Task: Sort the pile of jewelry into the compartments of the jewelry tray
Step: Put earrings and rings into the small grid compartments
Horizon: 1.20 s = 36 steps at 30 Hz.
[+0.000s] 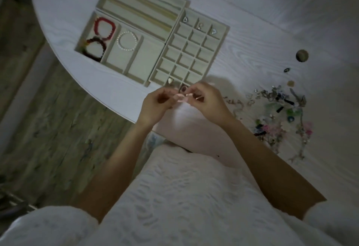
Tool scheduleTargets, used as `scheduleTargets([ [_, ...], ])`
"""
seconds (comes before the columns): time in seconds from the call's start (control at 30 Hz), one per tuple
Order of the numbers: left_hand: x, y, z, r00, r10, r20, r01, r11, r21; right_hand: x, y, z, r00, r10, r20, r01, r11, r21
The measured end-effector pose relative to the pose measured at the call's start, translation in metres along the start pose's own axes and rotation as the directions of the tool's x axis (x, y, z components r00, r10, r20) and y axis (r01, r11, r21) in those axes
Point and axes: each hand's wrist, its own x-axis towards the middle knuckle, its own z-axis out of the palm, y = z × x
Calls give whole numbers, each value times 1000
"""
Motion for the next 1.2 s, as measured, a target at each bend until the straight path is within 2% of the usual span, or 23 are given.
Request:
scheduleTargets([
  [0.07, 12, -1, -13, 994, 74, -78, -67, 993, 93, 12, -4, 3, 1000, -5, -25, 5, 1000, -10],
  [0.2, 28, -3, -24, 967, 236, -101, -191, 925, 329, 30, -14, 15, 999, -13, -44, 8, 993, -116],
  [0.43, 41, -19, -19, 900, 421, -109, -289, 767, 572, 41, -11, 29, 973, -226, -40, 195, 906, -375],
  [0.5, 43, -21, -19, 876, 471, -100, -305, 703, 643, 40, -9, 27, 966, -254, -53, 209, 884, -418],
  [0.6, 43, -18, -25, 838, 542, -69, -343, 621, 705, 40, -7, 16, 942, -303, -147, 203, 858, -471],
  [0.7, 39, -20, -30, 792, 610, 10, -398, 504, 767, 41, -7, 9, 932, -330, -152, 195, 808, -556],
  [0.83, 37, -25, -31, 768, 628, 129, -455, 392, 800, 45, -7, 15, 932, -356, -68, 223, 711, -667],
  [0.97, 38, -25, -31, 769, 619, 159, -461, 365, 809, 54, -11, 21, 952, -305, 27, 234, 669, -706],
  [1.03, 39, -26, -31, 778, 607, 160, -455, 369, 810, 57, -16, 21, 951, -272, 149, 288, 597, -749],
  [1.1, 39, -27, -32, 788, 594, 162, -448, 373, 813, 63, -25, 18, 933, -156, 325, 358, 497, -791],
  [1.2, 42, -26, -32, 793, 588, 157, -446, 385, 808, 80, -41, 8, 856, -55, 514, 497, 357, -791],
])
